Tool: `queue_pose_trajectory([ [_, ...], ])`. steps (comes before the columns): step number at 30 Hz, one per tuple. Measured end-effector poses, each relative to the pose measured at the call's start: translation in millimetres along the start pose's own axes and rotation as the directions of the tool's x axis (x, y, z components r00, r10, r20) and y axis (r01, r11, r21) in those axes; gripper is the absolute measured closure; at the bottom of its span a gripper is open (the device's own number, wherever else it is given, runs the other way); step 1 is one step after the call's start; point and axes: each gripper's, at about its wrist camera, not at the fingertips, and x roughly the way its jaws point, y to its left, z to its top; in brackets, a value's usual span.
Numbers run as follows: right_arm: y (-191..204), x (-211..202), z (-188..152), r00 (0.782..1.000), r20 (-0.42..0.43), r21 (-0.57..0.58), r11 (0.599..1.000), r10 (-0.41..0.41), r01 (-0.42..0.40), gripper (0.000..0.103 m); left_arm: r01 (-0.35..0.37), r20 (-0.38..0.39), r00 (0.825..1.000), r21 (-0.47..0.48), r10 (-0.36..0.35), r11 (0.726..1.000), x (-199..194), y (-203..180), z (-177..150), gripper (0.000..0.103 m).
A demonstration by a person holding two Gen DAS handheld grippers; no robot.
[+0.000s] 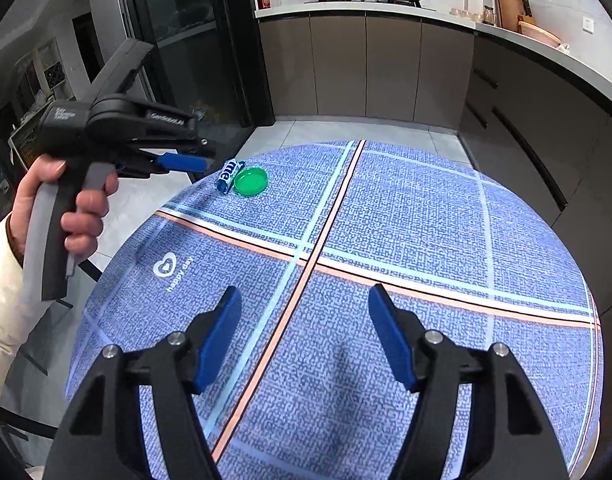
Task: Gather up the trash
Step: 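Grasp the blue-and-white bottle with the left tool and lift it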
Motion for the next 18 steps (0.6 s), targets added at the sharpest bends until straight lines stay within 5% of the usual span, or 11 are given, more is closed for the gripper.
queue_pose_trajectory([
  [4, -0.4, 4.9, 1.7, 1.0, -0.01, -0.002, 1.0, -0.004, 0.004, 0.036, -0.018, -0.012, 1.0, 0.006, 0.018, 1.0, 11.4, 0.0, 4.1, 0.074],
  [9, 1.6, 13.8, 6.3, 1.0, -0.02, -0.004, 1.0, 0.0, 0.0, 0.043, -0.026, -0.009, 1.0, 0.027, 0.026, 0.999, 16.8, 7.7, 3.9, 0.096],
  [18, 18.4, 52.7, 29.3, 0.993, -0.056, -0.027, 0.994, 0.101, -0.103, 0.065, -0.018, 0.002, 1.0, 0.06, 0.018, 0.998, -12.1, 31.4, -27.1, 0.097],
])
